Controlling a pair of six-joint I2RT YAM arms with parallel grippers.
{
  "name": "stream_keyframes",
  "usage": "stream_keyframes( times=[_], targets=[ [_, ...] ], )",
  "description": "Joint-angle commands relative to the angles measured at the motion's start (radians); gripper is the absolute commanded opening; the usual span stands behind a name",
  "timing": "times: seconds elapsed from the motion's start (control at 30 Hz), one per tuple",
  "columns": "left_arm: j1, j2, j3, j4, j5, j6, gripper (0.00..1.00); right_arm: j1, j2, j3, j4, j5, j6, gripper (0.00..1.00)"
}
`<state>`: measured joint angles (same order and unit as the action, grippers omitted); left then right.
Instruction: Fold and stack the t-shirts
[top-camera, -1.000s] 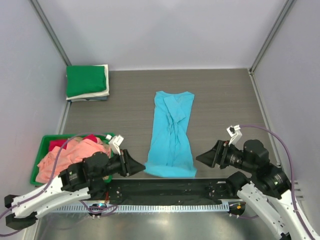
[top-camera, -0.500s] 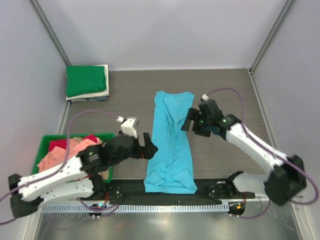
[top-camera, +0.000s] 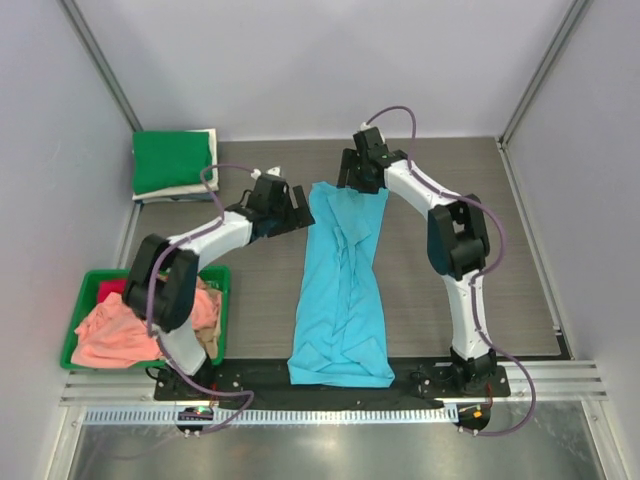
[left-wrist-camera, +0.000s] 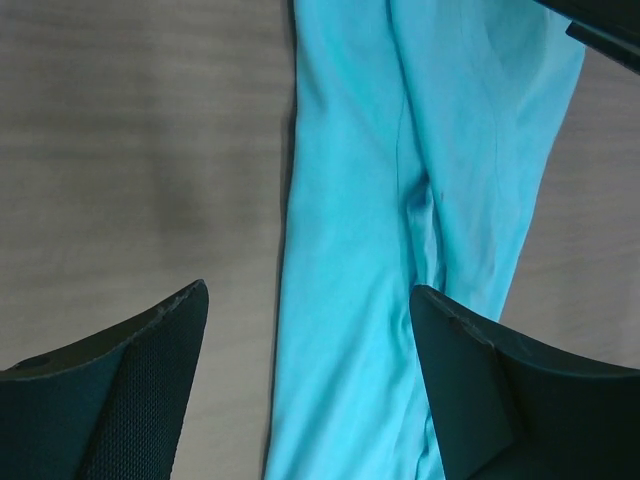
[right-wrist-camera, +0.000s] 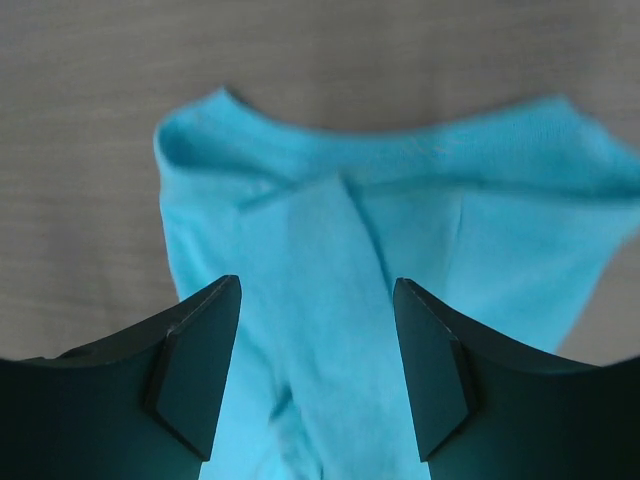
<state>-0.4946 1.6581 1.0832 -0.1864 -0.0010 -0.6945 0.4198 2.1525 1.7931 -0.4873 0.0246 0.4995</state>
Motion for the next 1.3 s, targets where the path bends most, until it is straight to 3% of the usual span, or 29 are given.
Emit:
stream_keyframes(
  times=[0.0, 0.2, 0.3, 0.5, 0.6, 0.67, 0.7, 0.73, 0.77, 0.93, 1.1, 1.27],
  targets=[
    [0.079, 0.133, 0.137, 0.145, 0.151, 0.012, 0.82, -0.015, 0.111, 0.233, -0.045, -0.011, -0.084, 0.68],
    [0.155, 0.432, 0.360, 0.182, 0.286, -0.022, 0.76, -0.029, 0.320, 0.489, -0.143, -0.071, -0.110, 0.64],
    [0.163, 0.529, 0.415, 0.249, 0.355, -0.063, 0.70, -0.027, 0.322, 0.467, -0.137, -0.109, -0.101, 0.53],
    [0.163, 0.604, 0.461, 0.326, 0.404, -0.120, 0.59, -0.024, 0.265, 0.323, -0.085, -0.126, -0.095, 0.41],
    [0.165, 0.623, 0.483, 0.341, 0.423, -0.119, 0.45, -0.024, 0.257, 0.290, -0.062, -0.127, -0.099, 0.22],
    [0.165, 0.634, 0.503, 0.350, 0.430, -0.115, 0.27, -0.026, 0.268, 0.290, -0.062, -0.124, -0.102, 0.14],
    [0.165, 0.640, 0.512, 0.347, 0.430, -0.111, 0.19, -0.027, 0.271, 0.292, -0.062, -0.127, -0.108, 0.01],
    [0.169, 0.649, 0.521, 0.343, 0.424, -0.109, 0.05, -0.029, 0.273, 0.290, -0.062, -0.126, -0.110, 0.01],
    [0.174, 0.654, 0.541, 0.337, 0.417, -0.109, 0.00, -0.036, 0.267, 0.290, -0.060, -0.124, -0.110, 0.01],
    [0.238, 0.663, 0.616, 0.283, 0.377, -0.089, 0.00, -0.119, 0.137, 0.240, -0.059, -0.124, -0.124, 0.01],
    [0.306, 0.707, 0.762, 0.222, 0.351, -0.073, 0.00, -0.301, -0.127, 0.074, -0.033, -0.114, -0.168, 0.01],
    [0.317, 0.746, 0.859, 0.189, 0.351, -0.059, 0.00, -0.436, -0.180, -0.058, 0.033, -0.046, -0.196, 0.01]
  ],
)
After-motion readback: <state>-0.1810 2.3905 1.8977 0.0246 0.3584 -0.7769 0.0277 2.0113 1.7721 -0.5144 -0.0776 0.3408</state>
